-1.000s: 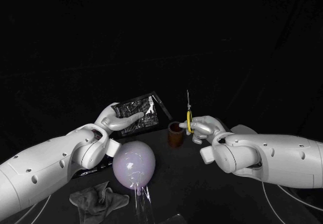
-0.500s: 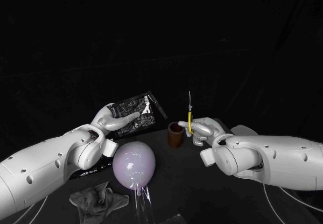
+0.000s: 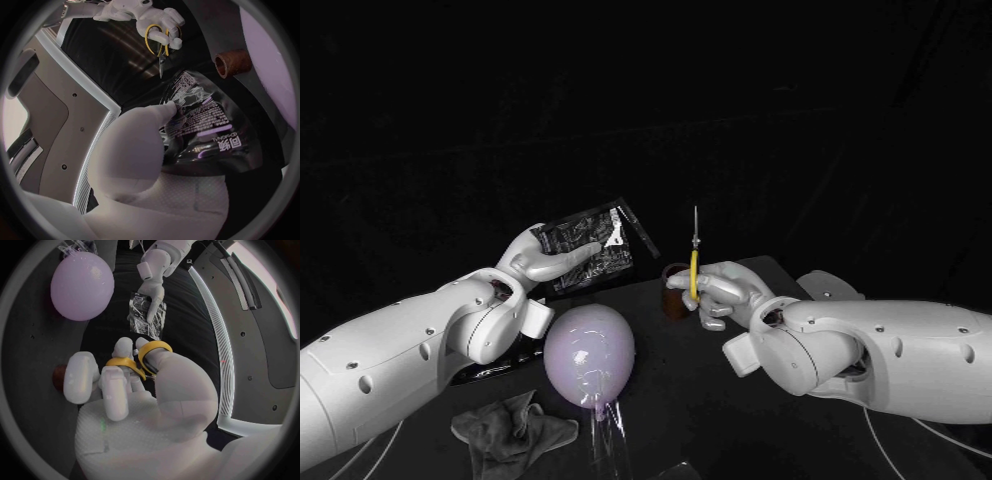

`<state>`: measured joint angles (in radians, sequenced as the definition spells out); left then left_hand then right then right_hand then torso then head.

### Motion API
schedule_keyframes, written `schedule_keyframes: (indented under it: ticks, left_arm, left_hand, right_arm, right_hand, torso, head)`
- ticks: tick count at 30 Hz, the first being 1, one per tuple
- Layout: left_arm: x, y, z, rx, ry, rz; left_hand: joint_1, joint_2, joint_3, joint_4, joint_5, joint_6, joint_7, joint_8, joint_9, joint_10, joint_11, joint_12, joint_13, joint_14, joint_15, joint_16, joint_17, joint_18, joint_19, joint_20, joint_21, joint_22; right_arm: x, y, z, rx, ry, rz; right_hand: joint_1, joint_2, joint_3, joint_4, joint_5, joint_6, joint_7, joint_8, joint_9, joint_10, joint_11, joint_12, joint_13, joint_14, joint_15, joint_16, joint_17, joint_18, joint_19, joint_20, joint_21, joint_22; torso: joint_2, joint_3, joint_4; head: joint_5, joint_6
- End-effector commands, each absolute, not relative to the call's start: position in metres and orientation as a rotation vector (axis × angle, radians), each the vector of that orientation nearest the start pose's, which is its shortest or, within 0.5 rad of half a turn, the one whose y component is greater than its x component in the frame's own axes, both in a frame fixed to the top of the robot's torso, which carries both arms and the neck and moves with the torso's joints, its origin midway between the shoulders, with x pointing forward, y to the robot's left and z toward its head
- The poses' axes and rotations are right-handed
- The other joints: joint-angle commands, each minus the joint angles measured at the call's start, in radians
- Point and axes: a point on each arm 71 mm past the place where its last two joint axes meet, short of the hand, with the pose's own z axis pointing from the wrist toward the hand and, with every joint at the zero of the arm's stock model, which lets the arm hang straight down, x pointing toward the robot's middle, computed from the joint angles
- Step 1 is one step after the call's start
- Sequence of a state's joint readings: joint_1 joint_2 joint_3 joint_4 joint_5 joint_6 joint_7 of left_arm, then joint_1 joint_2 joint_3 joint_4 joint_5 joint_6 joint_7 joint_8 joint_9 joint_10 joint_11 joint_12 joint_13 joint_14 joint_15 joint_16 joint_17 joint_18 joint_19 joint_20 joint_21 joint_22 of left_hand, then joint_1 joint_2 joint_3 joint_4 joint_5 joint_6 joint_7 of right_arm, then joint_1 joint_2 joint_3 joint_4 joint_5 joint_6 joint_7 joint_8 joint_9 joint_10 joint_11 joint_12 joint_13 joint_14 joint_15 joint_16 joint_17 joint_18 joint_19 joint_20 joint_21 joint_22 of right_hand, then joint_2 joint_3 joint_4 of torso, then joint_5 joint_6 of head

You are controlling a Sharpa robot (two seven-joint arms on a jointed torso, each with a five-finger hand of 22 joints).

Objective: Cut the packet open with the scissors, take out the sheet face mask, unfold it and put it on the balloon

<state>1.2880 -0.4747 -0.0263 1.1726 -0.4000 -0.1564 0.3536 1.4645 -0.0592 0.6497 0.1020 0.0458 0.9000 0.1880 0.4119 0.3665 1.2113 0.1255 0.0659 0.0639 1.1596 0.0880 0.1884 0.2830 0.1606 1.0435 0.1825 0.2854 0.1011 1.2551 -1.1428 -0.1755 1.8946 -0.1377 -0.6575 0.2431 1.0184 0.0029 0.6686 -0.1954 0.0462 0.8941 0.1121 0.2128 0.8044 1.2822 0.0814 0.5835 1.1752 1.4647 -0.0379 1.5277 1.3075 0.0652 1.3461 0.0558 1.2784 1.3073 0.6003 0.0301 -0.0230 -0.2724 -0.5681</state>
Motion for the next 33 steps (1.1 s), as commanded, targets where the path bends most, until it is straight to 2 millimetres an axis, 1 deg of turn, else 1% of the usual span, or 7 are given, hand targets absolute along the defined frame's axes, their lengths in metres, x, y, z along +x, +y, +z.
schedule_keyframes:
  ticks: [1, 9, 14, 16, 22, 26, 33]
  left_arm:
    - [0.547, 0.095, -0.140, -0.526, 1.572, -1.605]
    - [0.547, 0.094, -0.141, -0.524, 1.576, -1.606]
    - [0.547, 0.094, -0.141, -0.525, 1.576, -1.604]
    - [0.547, 0.094, -0.141, -0.525, 1.576, -1.603]
    - [0.547, 0.094, -0.141, -0.524, 1.581, -1.605]
    - [0.547, 0.093, -0.141, -0.522, 1.583, -1.606]
    - [0.546, 0.091, -0.141, -0.517, 1.587, -1.609]
  left_hand:
    - [0.003, 0.010, 0.001, -0.005, 0.003, 0.007, 0.001, 0.003, 0.049, 0.000, 0.003, -0.004, -0.001, -0.002, -0.004, -0.006, 0.002, 0.020, -0.002, -0.001, 0.007, -0.001]
    - [0.002, 0.008, 0.001, -0.007, 0.003, 0.007, 0.001, 0.002, 0.050, 0.000, 0.003, -0.004, -0.001, -0.002, -0.004, -0.006, 0.002, 0.020, -0.002, -0.001, 0.007, -0.001]
    - [0.002, 0.008, 0.001, -0.008, 0.003, 0.007, 0.001, 0.002, 0.050, -0.001, 0.003, -0.004, -0.001, -0.002, -0.005, -0.007, 0.002, 0.021, -0.002, -0.001, 0.007, -0.001]
    - [0.002, 0.007, 0.001, -0.008, 0.003, 0.006, 0.001, 0.002, 0.050, -0.001, 0.003, -0.004, -0.001, -0.002, -0.005, -0.007, 0.002, 0.021, -0.002, -0.001, 0.007, -0.001]
    - [0.002, 0.007, 0.001, -0.008, 0.003, 0.006, 0.001, 0.002, 0.050, -0.001, 0.003, -0.004, -0.001, -0.002, -0.005, -0.007, 0.002, 0.021, -0.002, -0.001, 0.007, -0.001]
    - [0.002, 0.007, 0.001, -0.008, 0.003, 0.006, 0.001, 0.002, 0.050, -0.001, 0.003, -0.004, -0.001, -0.002, -0.005, -0.007, 0.002, 0.021, -0.002, -0.001, 0.007, -0.001]
    - [0.002, 0.007, 0.001, -0.010, 0.003, 0.006, 0.001, 0.001, 0.050, -0.001, 0.003, -0.004, -0.001, -0.002, -0.005, -0.007, 0.002, 0.021, -0.002, -0.001, 0.008, -0.001]
  right_arm:
    - [0.403, -0.253, -0.176, 1.070, 1.490, 1.118]
    - [0.399, -0.248, -0.176, 1.102, 1.476, 1.082]
    - [0.398, -0.247, -0.177, 1.090, 1.502, 1.061]
    - [0.399, -0.246, -0.178, 1.089, 1.522, 1.064]
    - [0.397, -0.239, -0.182, 1.082, 1.620, 1.109]
    - [0.395, -0.230, -0.182, 1.055, 1.671, 1.142]
    - [0.393, -0.220, -0.180, 1.011, 1.681, 1.166]
  right_hand:
    - [0.050, 0.001, 0.003, 0.000, 0.001, 0.053, -0.011, -0.021, -0.035, 0.155, -0.070, 0.238, -0.146, 0.067, -0.013, -0.024, 0.106, 0.019, 0.003, 0.005, -0.005, 0.038]
    - [0.049, -0.063, -0.015, -0.038, 0.097, 0.240, -0.092, 0.148, 0.125, 0.259, -0.133, 0.706, 0.188, 0.032, -0.060, -0.091, 0.006, 0.071, -0.166, -0.031, -0.232, -0.122]
    - [0.021, -0.069, -0.090, 0.000, 0.042, 0.589, -0.160, 1.172, 0.713, 0.289, -0.185, 0.987, 0.396, 0.106, -0.099, 0.043, 0.263, 0.036, -0.055, -0.068, -0.092, -0.019]
    - [-0.005, -0.047, -0.110, 0.041, 0.014, 0.633, -0.174, 1.285, 0.743, 0.289, -0.199, 0.987, 0.396, 0.106, -0.112, 0.043, 0.263, 0.019, -0.005, -0.083, -0.022, 0.034]
    - [-0.052, 0.013, -0.117, 0.128, 0.004, 0.461, -0.177, 1.053, 0.658, 0.289, -0.203, 0.987, 0.396, 0.106, -0.119, 0.043, 0.263, 0.005, 0.038, -0.092, 0.039, 0.079]
    - [-0.098, -0.044, -0.124, 0.180, -0.006, -0.006, -0.110, 0.345, 0.334, 0.289, -0.158, 0.987, 0.396, 0.106, -0.092, 0.043, 0.263, -0.004, 0.054, -0.081, 0.062, 0.098]
    - [-0.079, -0.147, -0.160, 0.167, 0.004, -0.026, -0.026, 0.107, 0.129, 0.230, -0.079, 0.768, 0.262, 0.099, -0.021, 0.033, 0.242, 0.008, -0.005, -0.033, -0.018, 0.045]
  torso:
    - [-0.001, 0.0001, -0.0014]
    - [-0.001, 0.0005, -0.0002]
    - [0.000, 0.0001, 0.0002]
    - [0.000, -0.0005, 0.0006]
    - [0.000, -0.0006, 0.0013]
    - [0.000, -0.0002, 0.0008]
    - [0.000, -0.0005, 0.0009]
  head:
    - [0.001, -0.001]
    - [0.001, 0.001]
    - [0.000, 0.001]
    - [0.000, 0.001]
    - [0.004, 0.001]
    - [0.005, 0.002]
    - [0.007, 0.005]
